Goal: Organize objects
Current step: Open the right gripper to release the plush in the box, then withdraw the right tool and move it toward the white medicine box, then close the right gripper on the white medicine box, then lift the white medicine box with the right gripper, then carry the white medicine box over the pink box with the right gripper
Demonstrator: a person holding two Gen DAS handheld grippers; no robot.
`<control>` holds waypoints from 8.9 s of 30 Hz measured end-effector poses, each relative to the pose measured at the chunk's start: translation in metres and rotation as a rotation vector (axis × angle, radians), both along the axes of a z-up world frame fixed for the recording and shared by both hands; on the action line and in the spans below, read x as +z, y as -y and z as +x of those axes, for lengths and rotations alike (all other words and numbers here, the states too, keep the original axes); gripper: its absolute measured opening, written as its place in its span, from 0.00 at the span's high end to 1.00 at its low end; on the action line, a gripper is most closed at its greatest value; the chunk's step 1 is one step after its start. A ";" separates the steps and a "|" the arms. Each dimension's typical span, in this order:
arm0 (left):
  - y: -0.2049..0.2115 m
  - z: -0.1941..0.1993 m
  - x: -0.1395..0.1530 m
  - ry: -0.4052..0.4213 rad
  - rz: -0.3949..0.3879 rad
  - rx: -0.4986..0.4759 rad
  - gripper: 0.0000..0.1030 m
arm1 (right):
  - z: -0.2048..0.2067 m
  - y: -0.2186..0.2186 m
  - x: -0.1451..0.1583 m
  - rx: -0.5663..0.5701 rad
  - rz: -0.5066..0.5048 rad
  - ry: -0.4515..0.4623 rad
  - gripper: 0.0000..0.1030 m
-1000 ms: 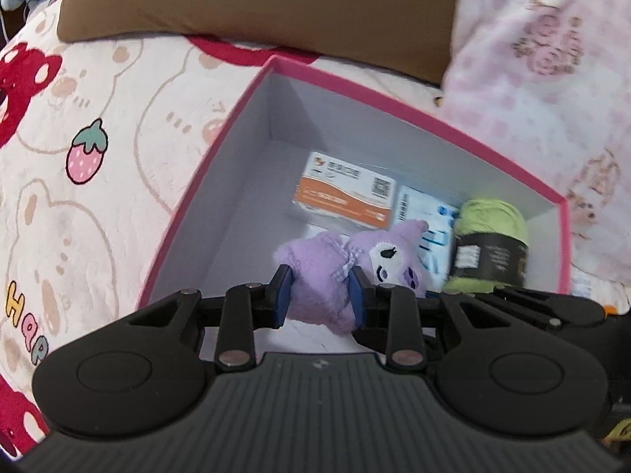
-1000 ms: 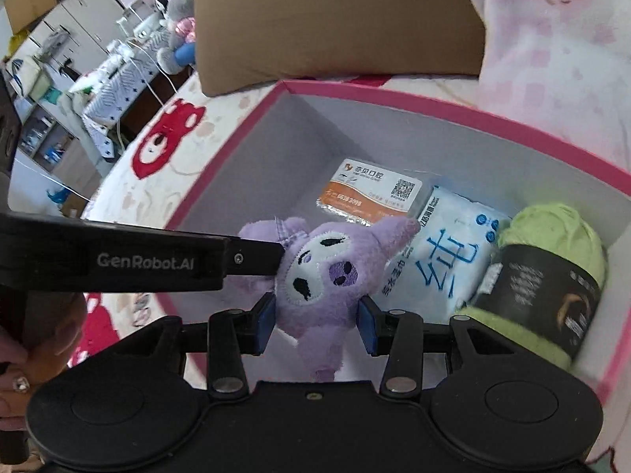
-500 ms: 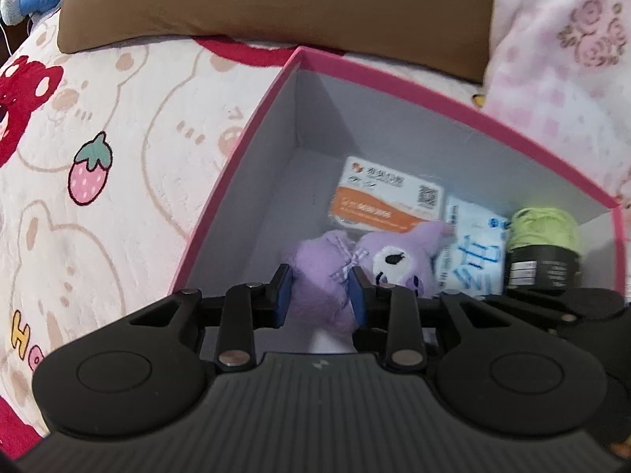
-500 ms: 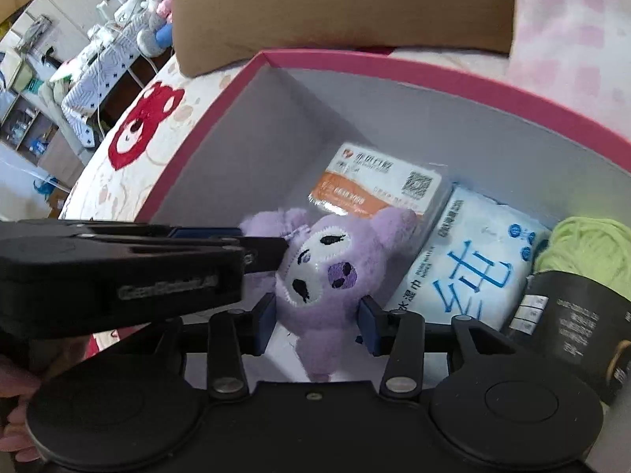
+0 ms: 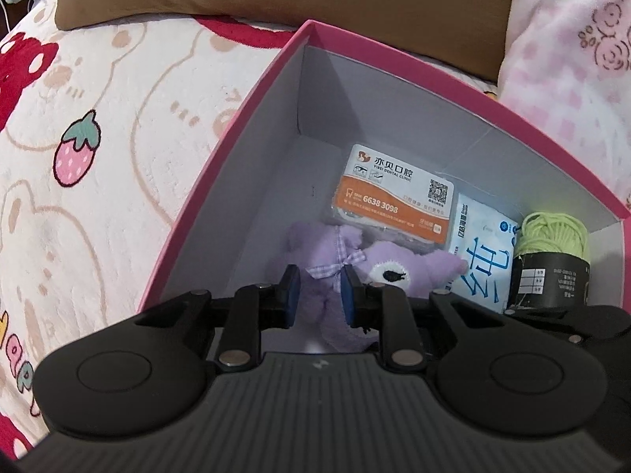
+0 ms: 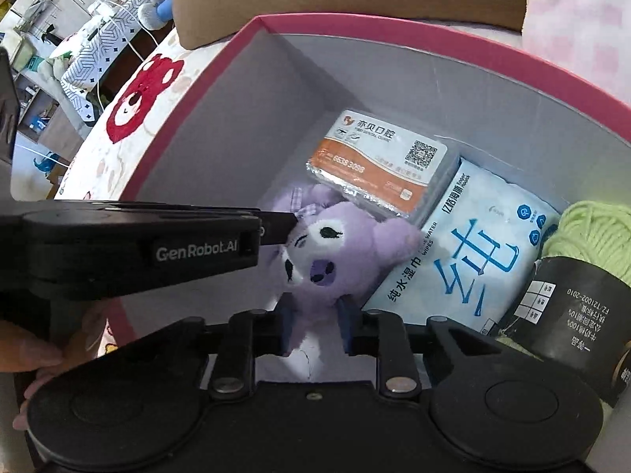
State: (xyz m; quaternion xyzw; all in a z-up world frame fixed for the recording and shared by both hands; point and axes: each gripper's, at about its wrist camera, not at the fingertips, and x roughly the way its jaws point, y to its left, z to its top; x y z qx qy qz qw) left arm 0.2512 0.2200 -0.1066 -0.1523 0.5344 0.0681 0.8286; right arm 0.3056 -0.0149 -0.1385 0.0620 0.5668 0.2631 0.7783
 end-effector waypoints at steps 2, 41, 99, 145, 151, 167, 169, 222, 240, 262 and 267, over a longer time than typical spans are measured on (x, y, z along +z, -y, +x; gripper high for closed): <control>0.001 0.000 -0.001 -0.007 -0.010 0.010 0.81 | -0.001 0.001 0.000 -0.011 -0.016 0.007 0.75; 0.061 -0.111 0.151 0.052 -0.038 -0.165 0.48 | -0.135 0.063 0.136 0.126 -0.075 0.361 0.34; 0.242 -0.183 0.155 -0.025 -0.170 -0.481 0.18 | -0.298 0.251 0.134 0.008 -0.178 0.364 0.21; 0.296 -0.038 0.032 0.320 -0.143 -0.379 0.19 | -0.160 0.289 -0.023 -0.331 -0.189 0.598 0.21; 0.299 -0.028 0.024 0.353 -0.132 -0.406 0.19 | -0.151 0.294 -0.032 -0.336 -0.211 0.600 0.21; 0.311 0.017 -0.020 0.270 -0.217 -0.384 0.62 | -0.126 0.285 -0.036 -0.302 -0.234 0.598 0.18; 0.310 0.014 -0.020 0.269 -0.235 -0.422 0.67 | -0.130 0.289 -0.033 -0.331 -0.231 0.603 0.18; 0.345 -0.129 -0.028 0.175 -0.295 -0.390 0.74 | -0.272 0.295 -0.026 -0.370 -0.175 0.503 0.22; 0.320 -0.157 -0.001 0.070 -0.288 -0.406 0.71 | -0.294 0.261 0.002 -0.381 -0.128 0.433 0.18; 0.282 -0.177 0.036 0.098 -0.261 -0.387 0.71 | -0.303 0.229 0.020 -0.322 -0.039 0.408 0.14; 0.271 -0.182 0.042 0.116 -0.267 -0.391 0.70 | -0.302 0.227 0.024 -0.341 0.018 0.386 0.14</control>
